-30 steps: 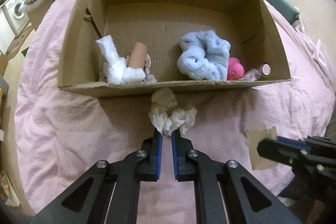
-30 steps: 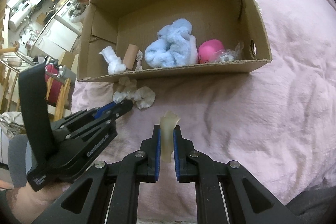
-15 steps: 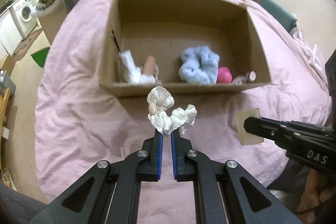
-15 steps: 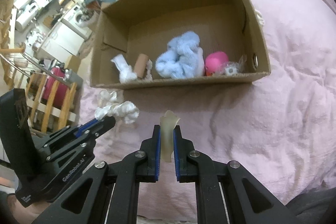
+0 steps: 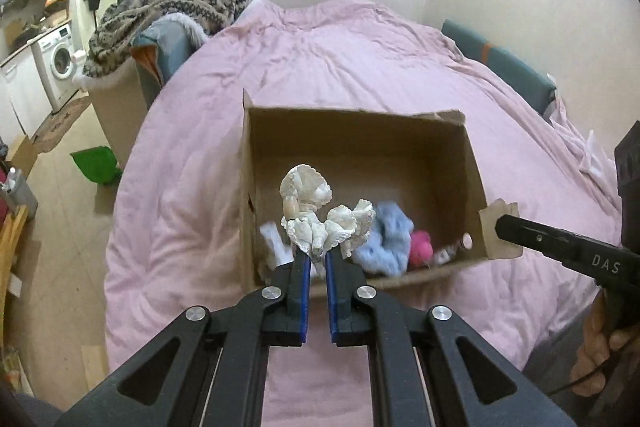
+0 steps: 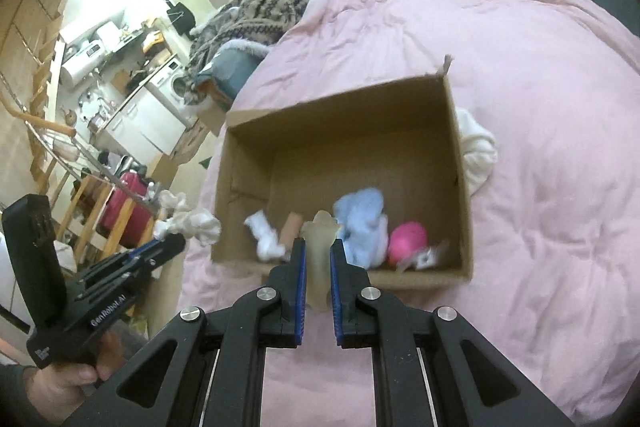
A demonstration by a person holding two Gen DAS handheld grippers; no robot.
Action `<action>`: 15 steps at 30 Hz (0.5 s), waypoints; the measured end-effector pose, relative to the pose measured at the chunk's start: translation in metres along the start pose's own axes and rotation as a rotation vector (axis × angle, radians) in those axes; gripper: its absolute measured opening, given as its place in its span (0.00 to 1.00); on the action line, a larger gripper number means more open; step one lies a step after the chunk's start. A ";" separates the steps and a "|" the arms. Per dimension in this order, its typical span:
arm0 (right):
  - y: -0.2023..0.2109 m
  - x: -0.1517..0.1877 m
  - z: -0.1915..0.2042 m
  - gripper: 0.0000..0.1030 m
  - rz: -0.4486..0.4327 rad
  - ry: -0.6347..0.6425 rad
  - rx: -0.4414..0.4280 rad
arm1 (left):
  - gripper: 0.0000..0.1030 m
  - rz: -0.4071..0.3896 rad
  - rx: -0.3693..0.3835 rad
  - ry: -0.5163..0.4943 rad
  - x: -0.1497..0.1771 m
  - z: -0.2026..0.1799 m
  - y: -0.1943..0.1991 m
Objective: Organize soft objects
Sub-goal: 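Carry the plastic piece and lace scrunchie over the box and lower them in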
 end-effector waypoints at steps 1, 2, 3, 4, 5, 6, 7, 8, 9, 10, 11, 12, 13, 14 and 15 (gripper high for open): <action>-0.002 -0.004 -0.003 0.12 -0.002 -0.002 0.004 | 0.07 -0.001 -0.003 -0.002 -0.006 0.001 -0.004; -0.005 -0.009 -0.005 0.12 -0.004 -0.002 0.006 | 0.07 -0.003 -0.004 -0.003 -0.009 0.001 -0.006; -0.007 -0.012 -0.007 0.12 -0.005 0.000 0.012 | 0.07 -0.005 -0.007 -0.007 -0.011 0.001 -0.010; -0.010 -0.016 -0.009 0.12 -0.006 0.004 0.021 | 0.07 -0.005 -0.013 -0.014 -0.015 0.000 -0.015; -0.012 -0.020 -0.011 0.12 -0.006 0.008 0.026 | 0.07 -0.006 -0.018 -0.019 -0.016 -0.001 -0.019; -0.015 -0.023 -0.013 0.12 -0.009 0.011 0.028 | 0.07 -0.007 -0.024 -0.023 -0.017 0.000 -0.023; -0.017 -0.024 -0.014 0.12 -0.012 0.013 0.030 | 0.07 -0.008 -0.032 -0.027 -0.018 0.000 -0.029; -0.019 -0.025 -0.016 0.12 -0.013 0.011 0.034 | 0.07 -0.006 -0.037 -0.027 -0.018 0.001 -0.035; -0.022 -0.025 -0.019 0.12 -0.012 0.003 0.035 | 0.07 0.003 -0.040 -0.017 -0.016 0.003 -0.042; -0.024 -0.024 -0.021 0.12 -0.013 -0.001 0.036 | 0.07 0.011 -0.045 -0.006 -0.014 0.005 -0.048; -0.026 -0.023 -0.023 0.12 -0.018 0.001 0.046 | 0.07 0.025 -0.052 0.003 -0.011 0.007 -0.055; -0.028 -0.022 -0.027 0.12 -0.029 0.014 0.073 | 0.07 0.032 -0.052 0.008 -0.009 0.008 -0.059; -0.029 -0.021 -0.031 0.12 -0.030 0.019 0.092 | 0.07 0.031 -0.044 0.014 -0.008 0.008 -0.063; -0.032 -0.021 -0.036 0.12 -0.025 0.000 0.099 | 0.07 0.022 -0.046 0.011 -0.007 0.009 -0.066; -0.034 -0.020 -0.041 0.12 -0.019 -0.023 0.098 | 0.07 0.014 -0.054 0.003 -0.005 0.010 -0.069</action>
Point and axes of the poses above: each gripper's, at about its wrist camera, not at the fingertips, and y roughly against the way its jaws point, z to its left, x to its underside, the point moved 7 cm from there along -y, roughly the way its jaws point, and after that the axes turned 4 degrees about -x, right-handed, at the moved point
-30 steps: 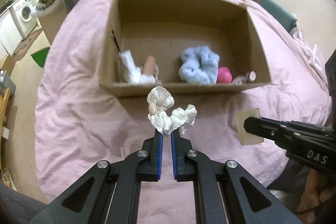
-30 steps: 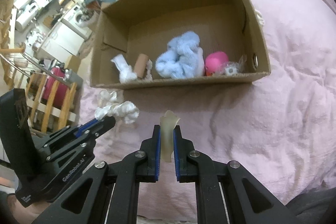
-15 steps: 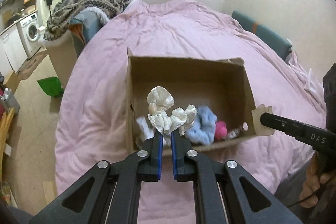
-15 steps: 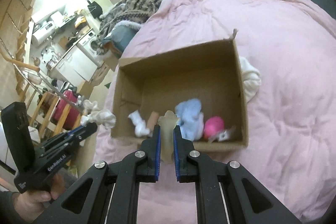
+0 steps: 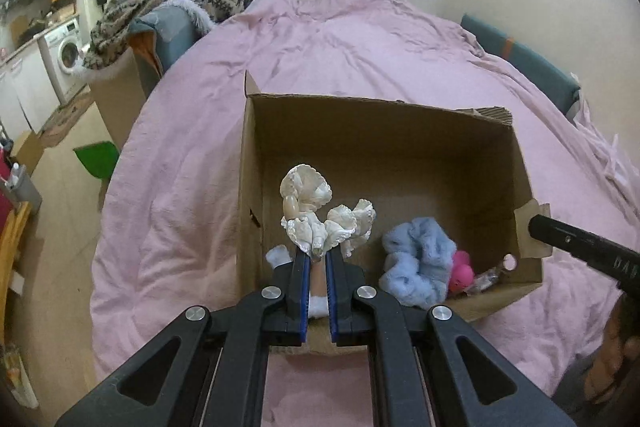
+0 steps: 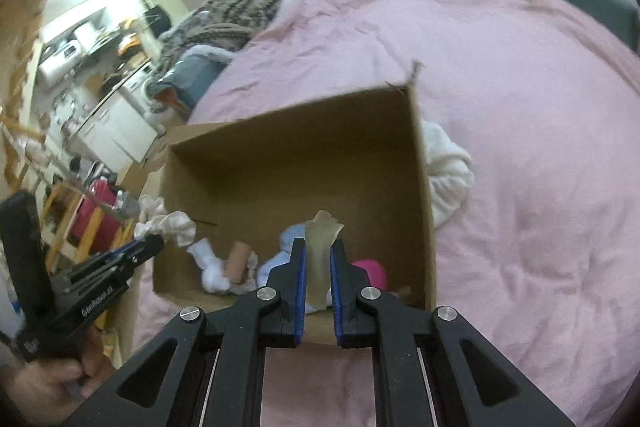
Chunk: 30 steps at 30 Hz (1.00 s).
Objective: Organize soft objects
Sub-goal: 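Carry the plastic piece and lace scrunchie over the box and lower them in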
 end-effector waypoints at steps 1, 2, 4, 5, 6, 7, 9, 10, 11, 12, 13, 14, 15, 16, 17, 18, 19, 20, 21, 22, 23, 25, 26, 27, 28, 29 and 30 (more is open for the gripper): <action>-0.003 0.001 -0.004 0.12 0.008 -0.019 0.004 | 0.07 0.001 -0.009 -0.008 0.003 0.001 -0.005; -0.006 0.003 -0.007 0.12 0.015 -0.025 0.013 | 0.07 0.008 -0.006 -0.010 0.006 0.001 -0.009; -0.012 0.008 -0.010 0.12 0.035 -0.031 0.032 | 0.07 0.035 0.004 -0.003 0.011 0.001 -0.016; -0.016 0.010 -0.011 0.12 0.050 -0.030 0.041 | 0.07 0.049 0.010 0.006 0.013 0.002 -0.018; -0.018 0.013 -0.010 0.12 0.062 -0.028 0.045 | 0.07 0.053 0.017 0.011 0.014 0.002 -0.019; -0.021 0.016 -0.010 0.12 0.073 -0.026 0.049 | 0.07 0.051 0.018 0.009 0.014 0.002 -0.019; -0.026 0.021 -0.008 0.12 0.090 -0.017 0.053 | 0.07 0.043 0.006 -0.008 0.014 0.002 -0.019; -0.028 0.022 -0.006 0.12 0.097 -0.010 0.056 | 0.07 0.039 0.001 -0.021 0.015 0.001 -0.020; -0.030 0.024 -0.004 0.12 0.102 -0.004 0.057 | 0.07 0.039 -0.002 -0.028 0.016 0.001 -0.020; -0.032 0.025 -0.003 0.12 0.105 0.000 0.058 | 0.07 0.040 -0.005 -0.033 0.017 0.000 -0.021; -0.033 0.025 -0.003 0.12 0.108 0.001 0.056 | 0.07 0.043 -0.006 -0.036 0.019 0.001 -0.022; -0.034 0.025 -0.002 0.12 0.111 0.001 0.054 | 0.07 0.046 -0.009 -0.033 0.020 0.001 -0.023; -0.035 0.026 -0.002 0.12 0.115 0.003 0.054 | 0.07 0.048 -0.010 -0.030 0.020 0.001 -0.024; -0.036 0.027 -0.001 0.12 0.118 0.005 0.056 | 0.07 0.052 -0.006 -0.025 0.021 0.001 -0.024; -0.037 0.027 -0.001 0.12 0.122 0.006 0.055 | 0.07 0.052 -0.001 -0.022 0.021 0.001 -0.024; -0.037 0.028 0.000 0.12 0.125 0.006 0.053 | 0.07 0.049 0.007 -0.017 0.021 0.001 -0.024; -0.038 0.028 0.000 0.12 0.128 0.007 0.054 | 0.07 0.046 0.011 -0.016 0.020 0.000 -0.022; -0.039 0.028 0.000 0.12 0.129 0.008 0.053 | 0.08 0.043 0.014 -0.017 0.020 -0.001 -0.022; -0.039 0.028 0.000 0.12 0.132 0.008 0.051 | 0.08 0.042 0.017 -0.020 0.019 -0.003 -0.021; -0.040 0.028 0.000 0.12 0.135 0.006 0.048 | 0.08 0.041 0.022 -0.027 0.020 -0.005 -0.020; -0.040 0.028 0.000 0.12 0.136 0.005 0.046 | 0.08 0.039 0.023 -0.032 0.020 -0.006 -0.020; -0.041 0.028 0.000 0.12 0.136 0.004 0.044 | 0.08 0.033 0.024 -0.045 0.020 -0.010 -0.019; -0.040 0.027 0.000 0.12 0.136 0.004 0.043 | 0.08 0.032 0.024 -0.050 0.020 -0.011 -0.018; -0.041 0.027 0.000 0.13 0.135 0.005 0.041 | 0.08 0.032 0.025 -0.055 0.020 -0.012 -0.018; -0.041 0.027 0.001 0.13 0.133 0.005 0.040 | 0.09 0.032 0.025 -0.057 0.021 -0.013 -0.017; -0.040 0.026 0.001 0.13 0.130 0.004 0.038 | 0.11 0.032 0.026 -0.059 0.021 -0.014 -0.017; -0.040 0.026 0.001 0.13 0.129 0.002 0.036 | 0.13 0.031 0.026 -0.060 0.021 -0.014 -0.017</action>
Point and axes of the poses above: each gripper's, at about its wrist camera, not at the fingertips, and y roughly against the way its jaws point, z to its left, x to its underside, the point moved 7 cm from there along -y, roughly the way its jaws point, and after that the axes turned 4 degrees about -x, right-handed, at the moved point
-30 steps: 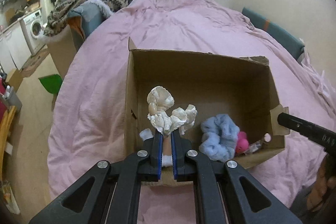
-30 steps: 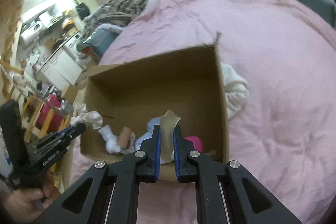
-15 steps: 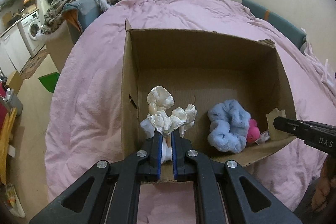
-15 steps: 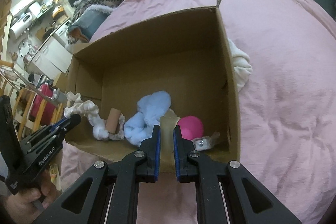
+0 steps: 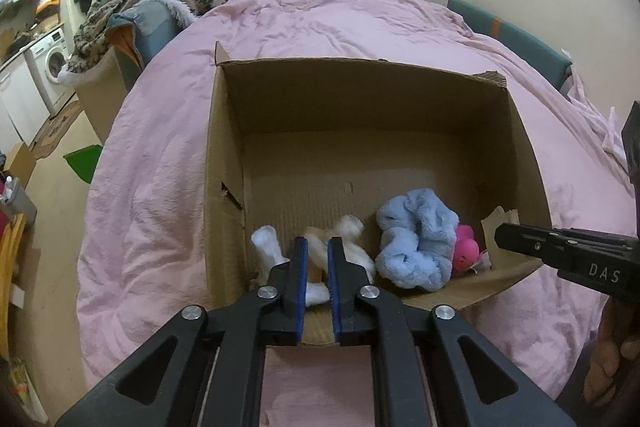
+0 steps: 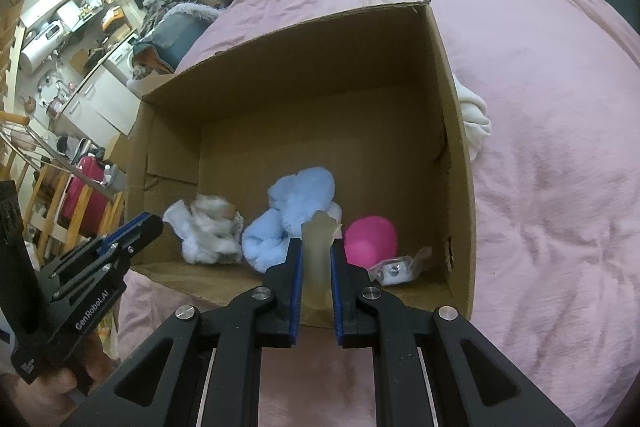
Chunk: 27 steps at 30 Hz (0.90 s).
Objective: Organize soft objects
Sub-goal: 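Carry the plastic piece and lace scrunchie over the box and lower them in, then open both tools to release the items into the box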
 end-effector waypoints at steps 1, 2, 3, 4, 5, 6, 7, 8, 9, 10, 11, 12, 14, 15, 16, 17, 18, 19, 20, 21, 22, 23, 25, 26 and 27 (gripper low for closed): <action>0.000 0.000 0.000 0.13 0.000 -0.002 -0.003 | 0.20 -0.003 -0.002 0.000 0.000 0.000 0.001; 0.000 0.001 0.000 0.13 0.000 -0.004 -0.003 | 0.24 -0.008 -0.004 0.001 0.000 0.000 0.002; 0.000 0.001 0.000 0.13 0.000 -0.007 -0.004 | 0.32 -0.016 -0.005 0.003 -0.001 0.000 0.004; 0.000 0.001 -0.001 0.14 0.001 -0.010 -0.007 | 0.41 -0.021 -0.006 0.005 -0.001 0.000 0.005; 0.001 0.001 -0.001 0.15 0.000 -0.012 -0.009 | 0.51 -0.032 -0.009 0.007 -0.002 0.000 0.007; 0.002 0.001 -0.001 0.15 -0.002 -0.013 -0.010 | 0.55 -0.045 -0.012 0.011 -0.003 0.001 0.010; 0.002 0.000 -0.001 0.16 -0.005 -0.016 -0.013 | 0.59 -0.054 -0.012 0.014 -0.004 0.001 0.012; 0.003 0.000 -0.001 0.17 -0.008 -0.019 -0.018 | 0.60 -0.066 -0.010 0.016 -0.006 0.000 0.015; 0.004 -0.001 0.000 0.18 -0.014 -0.021 -0.021 | 0.60 -0.071 -0.009 0.016 -0.006 0.000 0.017; 0.006 -0.002 0.000 0.23 -0.019 -0.025 -0.024 | 0.61 -0.073 -0.011 0.014 -0.008 -0.001 0.017; 0.007 -0.003 0.001 0.32 -0.026 -0.029 -0.029 | 0.61 -0.075 -0.015 0.012 -0.009 -0.001 0.018; 0.009 -0.004 0.001 0.39 -0.034 -0.033 -0.031 | 0.61 -0.077 -0.020 0.012 -0.010 0.000 0.020; 0.015 -0.007 0.000 0.78 -0.066 -0.041 -0.019 | 0.61 -0.075 -0.029 0.019 -0.011 0.003 0.021; 0.020 -0.008 -0.001 0.78 -0.088 -0.043 -0.010 | 0.61 -0.069 -0.029 0.027 -0.012 0.004 0.022; 0.025 -0.011 -0.001 0.78 -0.111 -0.044 -0.007 | 0.61 -0.068 -0.028 0.034 -0.012 0.004 0.024; 0.029 -0.012 0.000 0.78 -0.119 -0.044 -0.017 | 0.61 -0.070 -0.032 0.039 -0.013 0.006 0.026; 0.033 -0.014 0.002 0.78 -0.131 -0.039 -0.029 | 0.61 -0.076 -0.041 0.045 -0.014 0.008 0.029; 0.039 -0.016 0.005 0.78 -0.151 -0.030 -0.024 | 0.61 -0.090 -0.053 0.054 -0.017 0.011 0.035; 0.046 -0.018 0.008 0.78 -0.177 -0.016 -0.017 | 0.61 -0.103 -0.056 0.060 -0.018 0.013 0.039; 0.053 -0.019 0.011 0.78 -0.203 0.000 -0.010 | 0.61 -0.120 -0.058 0.064 -0.020 0.015 0.046; 0.059 -0.019 0.014 0.78 -0.223 0.015 0.000 | 0.61 -0.129 -0.059 0.063 -0.020 0.016 0.049; 0.065 -0.020 0.016 0.79 -0.240 0.025 0.010 | 0.61 -0.140 -0.062 0.060 -0.022 0.016 0.055; 0.074 -0.018 0.020 0.82 -0.259 0.036 0.021 | 0.64 -0.156 -0.055 0.056 -0.024 0.017 0.064; 0.077 -0.018 0.021 0.87 -0.264 0.037 0.022 | 0.66 -0.167 -0.053 0.055 -0.025 0.018 0.069; 0.080 -0.017 0.023 0.90 -0.268 0.039 0.023 | 0.67 -0.176 -0.054 0.056 -0.026 0.019 0.073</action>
Point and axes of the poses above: each gripper's, at about its wrist camera, not at the fingertips, and y roughly against the way its jaws point, z to its left, x to its underside, the point moved 7 cm from there along -y, roughly the way its jaws point, and after that the axes turned 4 degrees about -x, right-handed, at the moved point
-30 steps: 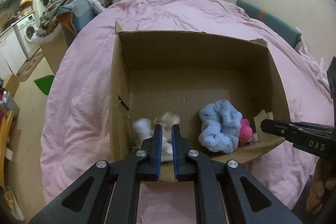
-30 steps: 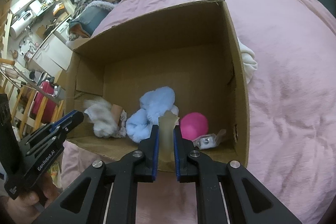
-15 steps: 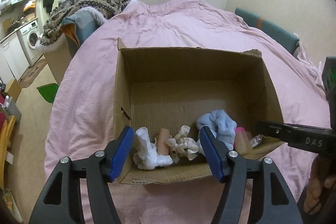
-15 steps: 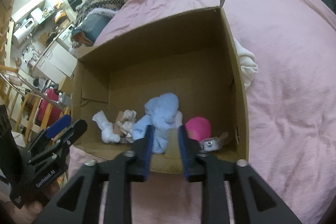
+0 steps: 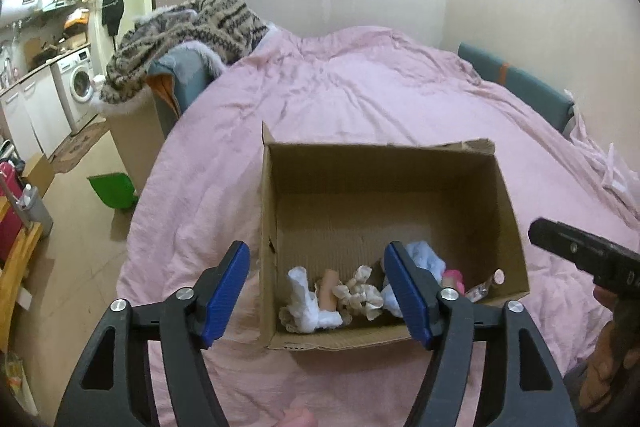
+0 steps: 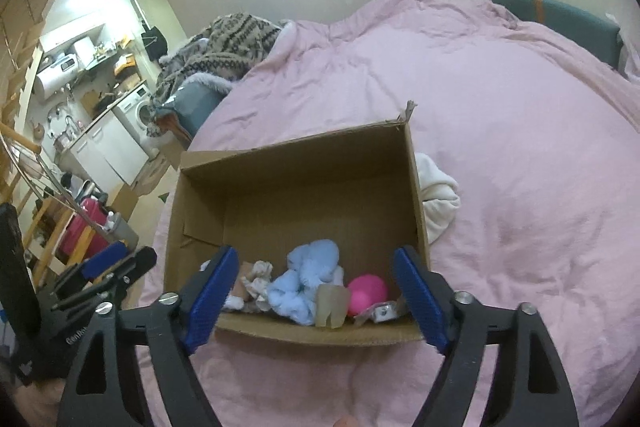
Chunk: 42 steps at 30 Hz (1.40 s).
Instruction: Organize soft objects
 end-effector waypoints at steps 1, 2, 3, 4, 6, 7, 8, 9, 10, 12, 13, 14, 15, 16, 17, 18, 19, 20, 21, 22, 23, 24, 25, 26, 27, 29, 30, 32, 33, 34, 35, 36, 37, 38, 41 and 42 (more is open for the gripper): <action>0.004 0.000 0.002 0.94 -0.007 0.005 0.001 | 0.68 -0.009 -0.002 -0.001 -0.001 0.001 0.004; 0.007 -0.001 0.003 0.95 -0.016 0.011 0.002 | 0.70 -0.017 -0.004 -0.001 -0.002 0.002 0.008; 0.010 -0.001 0.005 0.96 -0.024 0.023 0.006 | 0.71 -0.020 -0.006 0.000 -0.003 0.002 0.011; 0.012 -0.001 0.007 0.96 -0.027 0.035 0.015 | 0.75 -0.019 -0.010 0.005 -0.002 0.004 0.014; 0.016 0.002 0.011 1.00 -0.036 0.049 0.023 | 0.77 -0.018 -0.007 0.016 -0.001 0.006 0.020; 0.018 0.004 0.012 1.00 -0.039 0.053 0.024 | 0.77 -0.016 -0.004 0.018 0.001 0.007 0.023; 0.020 0.005 0.013 1.00 -0.041 0.055 0.025 | 0.79 -0.013 -0.004 0.018 0.003 0.008 0.026; 0.022 0.007 0.015 1.00 -0.046 0.058 0.025 | 0.82 -0.011 -0.006 0.019 0.004 0.009 0.027; 0.024 0.008 0.017 1.00 -0.052 0.063 0.027 | 0.87 -0.008 -0.008 0.018 0.007 0.010 0.030; 0.027 0.012 0.021 1.00 -0.056 0.083 0.036 | 0.90 0.000 0.000 0.024 0.011 0.012 0.035; 0.028 0.014 0.024 1.00 -0.058 0.092 0.039 | 0.91 0.003 0.010 0.025 0.013 0.013 0.037; 0.030 0.017 0.026 1.00 -0.060 0.100 0.042 | 0.92 0.006 0.012 0.024 0.015 0.013 0.039; 0.031 0.019 0.028 1.00 -0.061 0.106 0.044 | 0.93 0.006 0.009 0.023 0.017 0.013 0.041; 0.032 0.021 0.030 1.00 -0.062 0.111 0.045 | 0.95 0.003 0.001 0.020 0.019 0.014 0.044; 0.033 0.023 0.032 1.00 -0.061 0.114 0.047 | 0.99 0.001 -0.003 0.017 0.020 0.013 0.047; 0.034 0.026 0.034 1.00 -0.059 0.118 0.049 | 0.99 0.001 -0.003 0.013 0.021 0.013 0.049; 0.034 0.028 0.035 1.00 -0.055 0.123 0.052 | 0.99 0.002 -0.003 0.010 0.023 0.012 0.051; 0.034 0.031 0.036 1.00 -0.051 0.127 0.054 | 0.99 0.005 -0.005 0.005 0.025 0.012 0.053; 0.033 0.033 0.037 1.00 -0.048 0.130 0.057 | 0.99 0.007 -0.008 0.002 0.028 0.011 0.055; 0.033 0.035 0.038 1.00 -0.046 0.132 0.059 | 0.99 0.011 -0.010 -0.001 0.031 0.011 0.056; 0.033 0.037 0.039 1.00 -0.043 0.134 0.064 | 0.99 0.016 -0.004 0.002 0.033 0.011 0.056; 0.032 0.039 0.039 1.00 -0.040 0.135 0.068 | 0.99 0.020 0.001 0.009 0.035 0.012 0.055; 0.031 0.041 0.040 1.00 -0.037 0.134 0.071 | 0.99 0.031 0.002 0.024 0.040 0.013 0.052; 0.029 0.043 0.040 1.00 -0.036 0.134 0.075 | 0.99 0.037 -0.003 0.033 0.042 0.014 0.050; 0.027 0.044 0.040 1.00 -0.034 0.135 0.078 | 0.99 0.043 -0.009 0.038 0.043 0.015 0.046; 0.022 0.046 0.040 1.00 -0.029 0.140 0.088 | 0.99 0.046 -0.025 0.046 0.044 0.018 0.040; 0.020 0.047 0.039 1.00 -0.027 0.140 0.090 | 0.99 0.045 -0.030 0.049 0.044 0.018 0.038; 0.013 0.048 0.038 1.00 -0.016 0.135 0.096 | 0.99 0.053 -0.033 0.051 0.045 0.018 0.032; 0.010 0.049 0.036 1.00 -0.008 0.128 0.102 | 0.99 0.059 -0.038 0.053 0.047 0.019 0.029; 0.008 0.050 0.035 1.00 -0.005 0.125 0.105 | 0.99 0.066 -0.040 0.054 0.047 0.018 0.027; 0.006 0.050 0.034 1.00 -0.004 0.123 0.109 | 0.99 0.073 -0.038 0.053 0.049 0.017 0.025; 0.005 0.050 0.034 1.00 0.000 0.123 0.111 | 0.99 0.080 -0.036 0.052 0.050 0.017 0.024; 0.004 0.050 0.034 1.00 0.004 0.119 0.109 | 0.99 0.087 -0.034 0.051 0.051 0.017 0.023; 0.004 0.051 0.033 1.00 0.006 0.114 0.107 | 0.99 0.089 -0.033 0.054 0.051 0.017 0.022; 0.003 0.052 0.030 1.00 0.013 0.109 0.116 | 0.99 0.088 -0.034 0.063 0.050 0.020 0.022; 0.002 0.052 0.029 1.00 0.015 0.107 0.119 | 0.99 0.086 -0.035 0.065 0.049 0.020 0.022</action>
Point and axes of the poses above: each gripper's, at about its wrist camera, not at the fingertips, and y roughly against the way its jaws point, z to its left, x to its underside, the point moved 7 cm from there along -y, roughly the way its jaws point, and after that the axes turned 4 degrees about -x, right-handed, at the moved point
